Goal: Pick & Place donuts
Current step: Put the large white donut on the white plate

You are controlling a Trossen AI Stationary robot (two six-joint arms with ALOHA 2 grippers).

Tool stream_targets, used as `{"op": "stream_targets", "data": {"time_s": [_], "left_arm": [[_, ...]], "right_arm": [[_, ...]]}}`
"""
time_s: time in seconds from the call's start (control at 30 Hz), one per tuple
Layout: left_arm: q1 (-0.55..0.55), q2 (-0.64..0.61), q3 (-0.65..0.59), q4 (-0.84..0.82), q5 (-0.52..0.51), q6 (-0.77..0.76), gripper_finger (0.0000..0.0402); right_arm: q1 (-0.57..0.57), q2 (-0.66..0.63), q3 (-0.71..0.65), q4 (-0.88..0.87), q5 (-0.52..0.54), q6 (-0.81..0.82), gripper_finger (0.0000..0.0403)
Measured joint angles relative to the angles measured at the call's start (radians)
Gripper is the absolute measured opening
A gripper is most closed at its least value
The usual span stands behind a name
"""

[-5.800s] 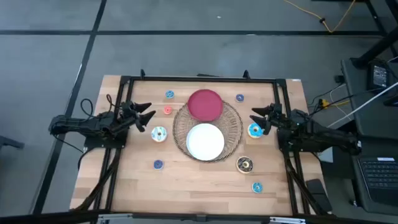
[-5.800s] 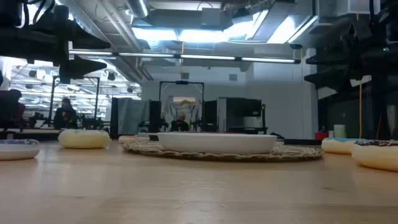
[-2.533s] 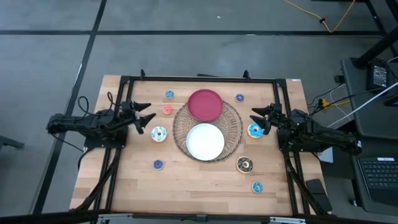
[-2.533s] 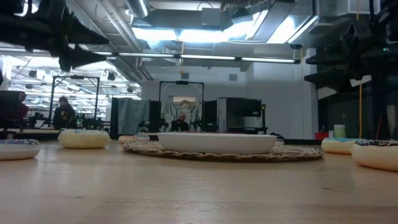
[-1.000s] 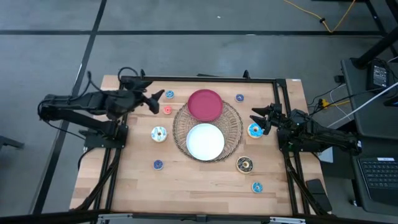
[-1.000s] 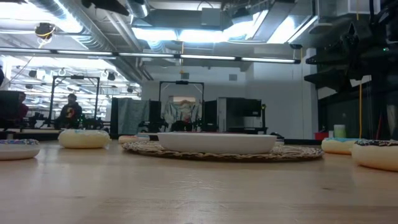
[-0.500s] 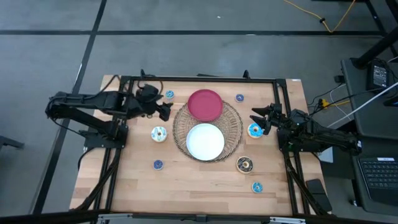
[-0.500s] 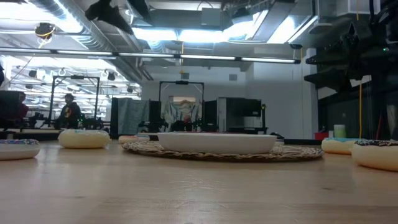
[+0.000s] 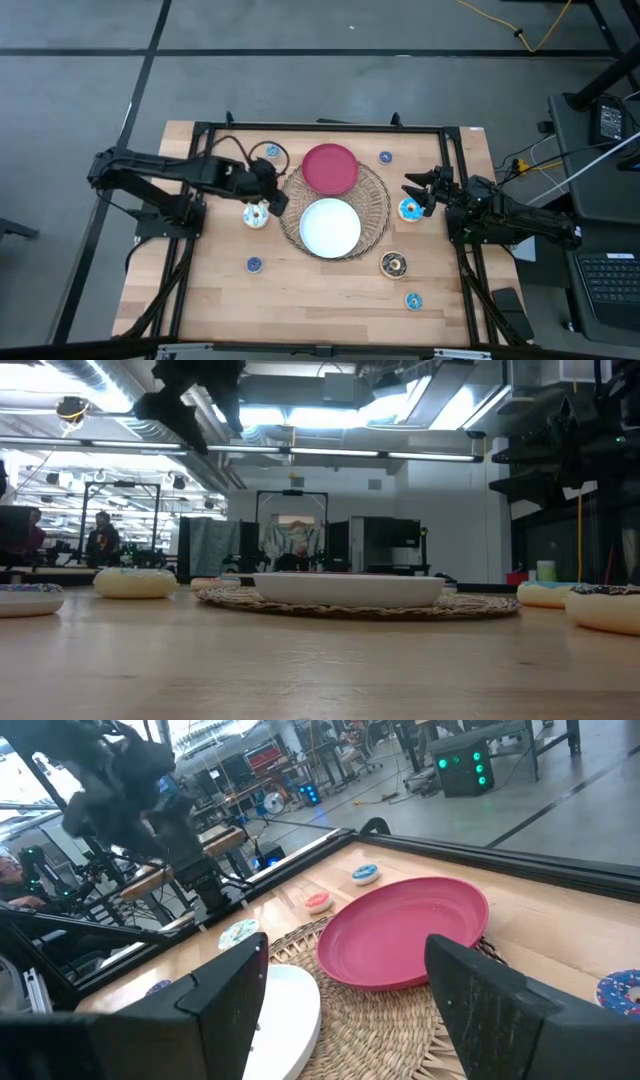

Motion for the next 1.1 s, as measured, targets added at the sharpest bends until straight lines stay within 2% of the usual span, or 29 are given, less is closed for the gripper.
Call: {"op": "stream_targets", "data": {"time_s": [0.23,0.6,0.8,1.1], "left_arm": [[-0.043,0.101,0.000,-0.075,0.079,-0.050,0.0306],[-0.060,0.231,-0.001,-0.117,0.096,-0.020,0.0306],[-0.061,0.267,-0.008,-0.136,0.092,0.014,0.0306],[-0.092,0.268,-0.084,-0.125,0.076,0.014,0.0306]], "right_arm": [[0.000,0.000,0.000,0.000,0.000,0.000,0.0271],[0.000,0.000,0.000,0.000,0.000,0.000,0.0271],[0.000,0.000,0.000,0.000,0.000,0.000,0.0271],[0.000,0.000,0.000,0.000,0.000,0.000,0.0271]]}}
